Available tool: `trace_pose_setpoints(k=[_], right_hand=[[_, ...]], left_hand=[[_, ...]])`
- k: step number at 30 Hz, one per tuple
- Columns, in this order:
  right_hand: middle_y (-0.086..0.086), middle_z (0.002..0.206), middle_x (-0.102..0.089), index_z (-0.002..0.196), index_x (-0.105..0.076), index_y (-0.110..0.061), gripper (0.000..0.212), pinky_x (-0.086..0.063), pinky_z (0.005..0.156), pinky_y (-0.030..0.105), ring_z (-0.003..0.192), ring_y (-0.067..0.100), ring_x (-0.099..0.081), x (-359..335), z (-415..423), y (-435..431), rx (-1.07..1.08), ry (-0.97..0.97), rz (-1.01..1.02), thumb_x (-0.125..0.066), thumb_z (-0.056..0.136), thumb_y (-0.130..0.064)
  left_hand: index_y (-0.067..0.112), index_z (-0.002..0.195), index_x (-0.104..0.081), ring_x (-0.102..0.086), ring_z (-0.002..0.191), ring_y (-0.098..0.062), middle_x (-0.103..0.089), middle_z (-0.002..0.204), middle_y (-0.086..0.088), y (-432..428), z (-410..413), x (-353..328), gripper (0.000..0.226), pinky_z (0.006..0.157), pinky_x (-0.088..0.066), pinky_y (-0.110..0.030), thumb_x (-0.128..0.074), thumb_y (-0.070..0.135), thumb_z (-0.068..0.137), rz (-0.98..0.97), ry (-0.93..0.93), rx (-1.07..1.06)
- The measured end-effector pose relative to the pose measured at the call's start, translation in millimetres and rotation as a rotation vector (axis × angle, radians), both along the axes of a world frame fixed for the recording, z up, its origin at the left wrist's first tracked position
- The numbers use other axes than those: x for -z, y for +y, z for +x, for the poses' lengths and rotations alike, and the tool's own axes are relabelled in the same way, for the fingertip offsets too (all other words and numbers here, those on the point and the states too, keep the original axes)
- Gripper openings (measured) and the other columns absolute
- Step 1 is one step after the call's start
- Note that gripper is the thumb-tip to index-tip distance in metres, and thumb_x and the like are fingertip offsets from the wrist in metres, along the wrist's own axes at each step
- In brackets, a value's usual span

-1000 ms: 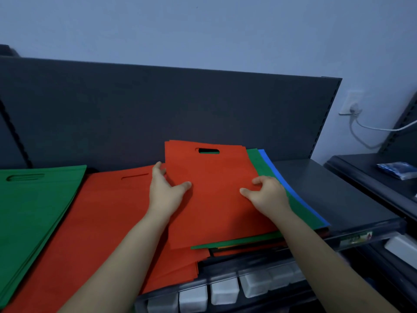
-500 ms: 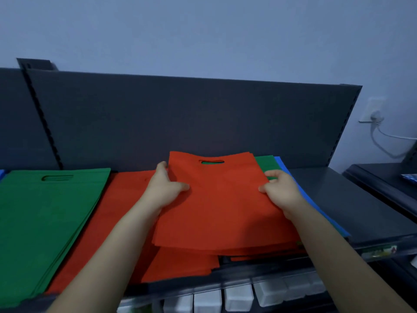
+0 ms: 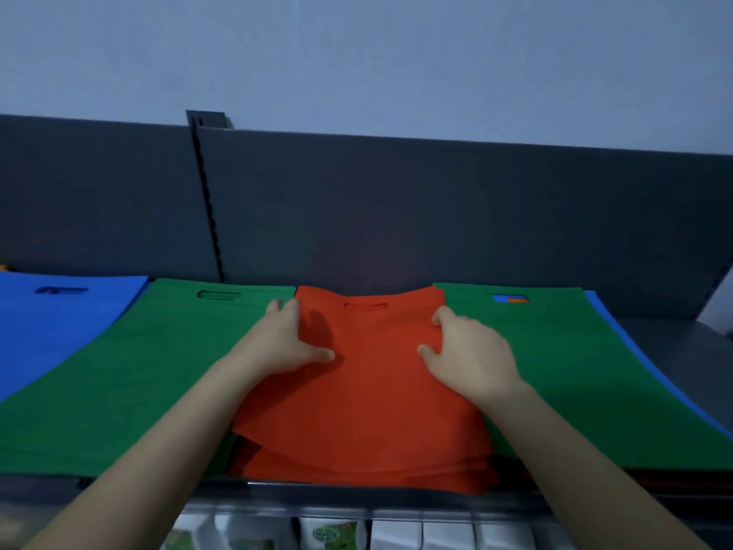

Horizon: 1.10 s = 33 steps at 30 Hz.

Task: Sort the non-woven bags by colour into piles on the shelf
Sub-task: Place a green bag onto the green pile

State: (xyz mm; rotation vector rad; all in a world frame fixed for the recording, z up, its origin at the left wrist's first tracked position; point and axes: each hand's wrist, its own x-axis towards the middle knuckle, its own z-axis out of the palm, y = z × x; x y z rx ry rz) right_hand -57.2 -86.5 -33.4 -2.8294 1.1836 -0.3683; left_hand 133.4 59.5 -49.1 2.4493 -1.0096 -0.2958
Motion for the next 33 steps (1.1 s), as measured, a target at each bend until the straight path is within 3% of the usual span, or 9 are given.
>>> trace_pose_setpoints(k=[2,6,8,11,17,22,26,33], right_hand=[[0.008,0.125,-0.057,0.126,-0.049,-0.018,0.051,-0.045,0.091,0.035,0.117,0.027,-0.053,3,3,3,-0.019,0.139,-0.062,-0.051,0.090,-0.054],[0.012,0.149,-0.038,0.131,-0.054,-0.021,0.064,-0.037,0.106,0.036,0.133,0.027,-0.040,10,3,-2,-0.051,0.306,0.063,-0.049,0.086,-0.065],[0.005,0.142,-0.050,0.132,-0.053,-0.023,0.063,-0.039,0.105,0.035,0.129,0.024,-0.046,12,-1,-6,-0.088,0.274,0.141,-0.048,0.086,-0.066],[0.002,0.146,-0.045,0.137,-0.048,-0.025,0.063,-0.034,0.110,0.036,0.134,0.022,-0.040,11,-14,-17,-0.112,0.198,0.163,-0.046,0.088,-0.065],[0.007,0.147,-0.043,0.146,-0.035,-0.019,0.074,-0.037,0.108,0.042,0.134,0.029,-0.040,8,-70,-80,0.137,0.089,0.162,-0.044,0.088,-0.065],[0.009,0.161,-0.015,0.154,-0.012,-0.025,0.107,-0.023,0.116,0.049,0.146,0.030,-0.019,19,-114,-111,0.250,0.124,0.309,-0.040,0.072,-0.086],[0.005,0.162,0.008,0.154,0.003,-0.033,0.103,-0.004,0.118,0.056,0.149,0.026,0.002,32,-125,-113,0.230,0.274,0.266,-0.022,0.072,-0.090],[0.003,0.161,0.016,0.151,0.009,-0.040,0.099,0.005,0.117,0.055,0.149,0.025,0.011,37,-146,-126,0.269,0.268,0.286,-0.015,0.071,-0.092]], left_hand=[[0.011,0.142,-0.034,-0.035,0.138,-0.031,-0.026,0.152,-0.018,1,-2,12,0.097,0.111,-0.034,-0.036,-0.074,0.061,0.069,0.098,-0.057,0.033],[0.013,0.130,-0.046,-0.046,0.125,-0.031,-0.045,0.140,-0.012,2,-2,20,0.076,0.103,-0.040,-0.038,-0.062,0.066,0.077,0.120,-0.233,0.017],[0.015,0.131,-0.046,-0.043,0.128,-0.031,-0.042,0.144,-0.011,3,0,15,0.076,0.104,-0.039,-0.039,-0.060,0.067,0.078,0.195,-0.275,0.046],[0.018,0.126,-0.049,-0.047,0.123,-0.028,-0.051,0.133,-0.007,4,2,3,0.073,0.100,-0.042,-0.040,-0.060,0.069,0.076,0.268,-0.273,0.095],[0.018,0.134,-0.046,-0.049,0.125,-0.027,-0.052,0.137,-0.007,-26,-37,-11,0.080,0.102,-0.041,-0.038,-0.056,0.072,0.077,0.175,-0.336,0.191],[0.016,0.132,-0.047,-0.048,0.125,-0.030,-0.052,0.138,-0.008,-80,-107,-3,0.075,0.102,-0.041,-0.039,-0.046,0.072,0.083,0.122,-0.365,0.348],[0.015,0.131,-0.048,-0.048,0.123,-0.031,-0.052,0.136,-0.010,-126,-156,5,0.073,0.100,-0.039,-0.039,-0.041,0.072,0.086,0.129,-0.380,0.441],[0.013,0.146,-0.031,-0.031,0.139,-0.027,-0.033,0.151,-0.009,-168,-171,19,0.084,0.108,-0.035,-0.041,-0.033,0.074,0.088,0.178,-0.365,0.393]])
